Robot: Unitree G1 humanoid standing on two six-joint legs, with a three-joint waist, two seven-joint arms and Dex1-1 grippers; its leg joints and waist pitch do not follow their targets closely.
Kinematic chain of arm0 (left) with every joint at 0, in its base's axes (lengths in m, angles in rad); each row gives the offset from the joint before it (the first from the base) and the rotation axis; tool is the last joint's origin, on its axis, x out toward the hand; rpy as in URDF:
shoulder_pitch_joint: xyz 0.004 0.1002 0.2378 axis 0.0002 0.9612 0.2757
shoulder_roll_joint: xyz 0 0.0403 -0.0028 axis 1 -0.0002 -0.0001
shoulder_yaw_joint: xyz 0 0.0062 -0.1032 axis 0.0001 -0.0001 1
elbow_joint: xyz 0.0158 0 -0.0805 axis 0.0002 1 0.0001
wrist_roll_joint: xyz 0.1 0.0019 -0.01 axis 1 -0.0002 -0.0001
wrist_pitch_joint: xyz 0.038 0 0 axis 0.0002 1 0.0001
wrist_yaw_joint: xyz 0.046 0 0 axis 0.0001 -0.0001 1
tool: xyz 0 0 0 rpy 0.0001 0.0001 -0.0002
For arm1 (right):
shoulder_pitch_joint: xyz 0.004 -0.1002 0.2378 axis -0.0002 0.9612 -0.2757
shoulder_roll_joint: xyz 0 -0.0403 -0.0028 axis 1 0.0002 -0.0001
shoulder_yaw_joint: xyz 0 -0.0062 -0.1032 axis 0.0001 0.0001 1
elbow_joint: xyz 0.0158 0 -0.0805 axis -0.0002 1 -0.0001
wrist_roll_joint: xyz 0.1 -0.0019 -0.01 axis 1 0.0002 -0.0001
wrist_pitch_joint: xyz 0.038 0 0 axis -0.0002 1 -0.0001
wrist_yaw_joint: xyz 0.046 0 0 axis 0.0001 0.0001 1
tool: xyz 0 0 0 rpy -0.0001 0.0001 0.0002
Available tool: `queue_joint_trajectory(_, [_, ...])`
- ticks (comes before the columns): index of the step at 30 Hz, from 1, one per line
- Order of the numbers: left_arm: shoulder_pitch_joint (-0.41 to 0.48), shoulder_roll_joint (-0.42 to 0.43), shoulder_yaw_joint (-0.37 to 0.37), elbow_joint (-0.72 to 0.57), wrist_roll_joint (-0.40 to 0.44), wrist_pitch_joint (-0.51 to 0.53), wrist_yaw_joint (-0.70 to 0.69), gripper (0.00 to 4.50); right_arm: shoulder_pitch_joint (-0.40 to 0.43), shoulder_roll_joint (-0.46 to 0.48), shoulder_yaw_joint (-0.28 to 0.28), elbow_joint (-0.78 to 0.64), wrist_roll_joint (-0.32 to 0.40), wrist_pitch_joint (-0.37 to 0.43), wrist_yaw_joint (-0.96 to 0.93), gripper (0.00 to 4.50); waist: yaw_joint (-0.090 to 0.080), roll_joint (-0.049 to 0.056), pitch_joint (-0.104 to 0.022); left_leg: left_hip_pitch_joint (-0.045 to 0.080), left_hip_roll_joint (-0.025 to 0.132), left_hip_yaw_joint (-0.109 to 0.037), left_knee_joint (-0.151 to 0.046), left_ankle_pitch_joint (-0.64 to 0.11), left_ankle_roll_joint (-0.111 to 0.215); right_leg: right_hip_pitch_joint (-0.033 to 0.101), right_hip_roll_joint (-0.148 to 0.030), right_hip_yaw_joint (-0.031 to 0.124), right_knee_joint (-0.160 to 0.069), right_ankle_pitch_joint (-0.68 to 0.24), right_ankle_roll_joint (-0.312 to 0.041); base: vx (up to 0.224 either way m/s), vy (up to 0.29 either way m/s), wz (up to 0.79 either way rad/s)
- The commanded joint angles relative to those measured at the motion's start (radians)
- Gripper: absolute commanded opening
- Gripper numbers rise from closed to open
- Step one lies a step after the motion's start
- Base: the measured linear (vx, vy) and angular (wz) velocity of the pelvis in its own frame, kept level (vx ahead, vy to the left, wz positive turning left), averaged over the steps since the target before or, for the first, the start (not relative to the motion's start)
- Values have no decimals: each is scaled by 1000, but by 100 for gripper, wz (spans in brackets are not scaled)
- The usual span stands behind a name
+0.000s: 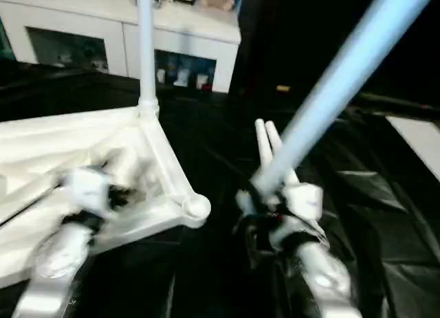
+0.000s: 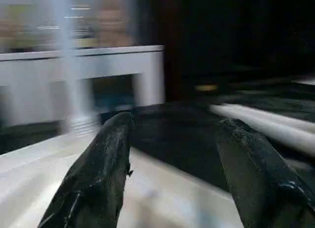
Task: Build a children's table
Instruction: Insert table leg to table base
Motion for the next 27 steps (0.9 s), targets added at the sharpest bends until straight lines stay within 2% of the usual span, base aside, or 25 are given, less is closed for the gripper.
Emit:
queue_joint_trajectory(1, [-16, 30, -5, 1, -31, 51, -83, 297, -24, -10, -8, -39, 27, 19, 11, 185, 12, 12, -34, -15, 64, -10, -61, 186, 46, 63, -60, 45, -71, 462, -54, 0, 0, 0])
queue_joint_trajectory(2, [-29, 51, -14, 3, -61, 100, -140, 315, -34, -20, -15, -43, 41, 31, 21, 185, 12, 25, -30, -9, 70, -13, -69, 133, 34, 59, -62, 40, -75, 377, -76, 0, 0, 0])
queue_joint_trajectory(3, [-42, 87, -32, -14, -115, 189, -225, 326, -50, -42, -19, -51, 56, 55, 42, 184, 8, 34, -24, -4, 93, -16, -84, 12, 16, 56, -64, 32, -83, 181, -129, 0, 0, 0])
queue_joint_trajectory(4, [-46, 101, -40, -23, -131, 225, -253, 333, -56, -51, -21, -55, 62, 64, 51, 184, 9, 35, -23, -4, 102, -14, -88, -37, 0, 57, -65, 31, -84, 86, -167, 0, 0, 0])
queue_joint_trajectory(5, [-51, 124, -57, -35, -140, 259, -289, 336, -64, -61, -24, -59, 72, 77, 62, 184, 10, 34, -20, 1, 106, -9, -89, -66, 1, 50, -65, 31, -89, 54, -180, -57, 1, 2])
queue_joint_trajectory(6, [-72, 179, -102, -55, -124, 356, -345, 346, -88, -86, -35, -63, 99, 111, 86, 184, 11, 37, -11, 1, 111, 4, -98, -148, -2, 43, -66, 34, -95, -59, -198, -57, 1, 2])
queue_joint_trajectory(7, [-72, 180, -102, -55, -123, 357, -346, 360, -89, -86, -35, -63, 99, 112, 87, 184, 11, 37, -11, 1, 111, 4, -98, -148, -2, 43, -66, 34, -95, -59, -198, -66, -7, 5])
queue_joint_trajectory(9, [-96, 202, -128, -48, -105, 382, -373, 371, -108, -108, -33, -56, 106, 134, 107, 184, 17, 33, -6, 1, 116, 20, -102, -225, -20, 35, -72, 39, -114, -216, -182, -60, -11, 3])
queue_joint_trajectory(11, [-130, 220, -151, -27, -92, 414, -395, 380, -126, -132, -17, -50, 102, 154, 135, 184, 25, 33, -10, 4, 118, 28, -99, -218, -33, 31, -72, 40, -116, -247, -166, 0, 0, 0])
queue_joint_trajectory(12, [-151, 230, -159, -13, -80, 460, -395, 380, -134, -145, -5, -50, 100, 173, 149, 184, 27, 30, -8, 1, 119, 33, -100, -197, -34, 27, -70, 41, -115, -233, -162, 0, 0, 0])
queue_joint_trajectory(14, [-181, 253, -173, 6, -55, 514, -407, 380, -146, -162, 16, -52, 98, 194, 171, 184, 29, 31, -6, -4, 117, 39, -101, -207, -42, 26, -70, 41, -118, -284, -145, 0, 0, 0])
queue_joint_trajectory(15, [-204, 268, -174, 19, -40, 549, -409, 380, -158, -174, 35, -57, 97, 211, 190, 184, 32, 36, -7, -4, 117, 39, -101, -222, -50, 25, -72, 40, -122, -339, -128, 0, 0, 0])
queue_joint_trajectory(16, [-210, 273, -173, 19, -44, 566, -407, 380, -160, -177, 40, -60, 100, 218, 193, 184, 31, 34, -8, -4, 117, 40, -100, -221, -53, 24, -71, 40, -123, -348, -123, 0, 0, 0])
queue_joint_trajectory(17, [-223, 284, -164, 11, -57, 619, -396, 380, -168, -186, 53, -66, 103, 230, 204, 184, 32, 39, -11, -6, 118, 39, -100, -202, -56, 25, -72, 40, -119, -330, -124, 0, 0, 0])
queue_joint_trajectory(19, [-233, 308, -158, -13, -74, 696, -395, 363, -179, -196, 66, -72, 108, 242, 213, 184, 31, 37, -15, -9, 119, 39, -99, -162, -55, 27, -69, 37, -109, -246, -149, 0, 0, 0])
queue_joint_trajectory(21, [-234, 323, -156, -30, -82, 734, -403, 345, -185, -198, 70, -73, 109, 248, 216, 184, 32, 39, -17, -11, 120, 42, -97, -122, -45, 29, -68, 37, -105, -177, -170, 0, 0, 0])
queue_joint_trajectory(22, [-232, 348, -156, -60, -95, 791, -419, 345, -194, -198, 71, -71, 111, 254, 215, 184, 32, 41, -15, -9, 120, 44, -95, -101, -44, 26, -66, 37, -99, -131, -185, 0, 0, 0])
queue_joint_trajectory(23, [-233, 358, -157, -76, -102, 824, -429, 345, -200, -199, 70, -70, 112, 260, 216, 184, 31, 41, -16, -12, 119, 44, -95, -87, -40, 30, -65, 37, -96, -108, -192, 0, 0, 0])
queue_joint_trajectory(25, [-235, 361, -146, -108, -125, 876, -440, 342, -207, -201, 67, -68, 112, 266, 216, 184, 32, 41, -14, -10, 118, 48, -94, -69, -35, 29, -62, 36, -93, -70, -203, 0, 0, 0])
queue_joint_trajectory(26, [-240, 356, -140, -123, -134, 903, -437, 310, -211, -202, 67, -67, 113, 271, 216, 184, 32, 42, -16, -10, 118, 48, -93, -52, -32, 31, -63, 36, -90, -42, -213, 0, 0, 0])
queue_joint_trajectory(27, [-240, 356, -139, -124, -135, 906, -436, 304, -212, -202, 67, -66, 113, 271, 216, 184, 35, 41, -18, -6, 118, 50, -89, -28, -26, 30, -63, 37, -87, 2, -225, 0, 0, 0])
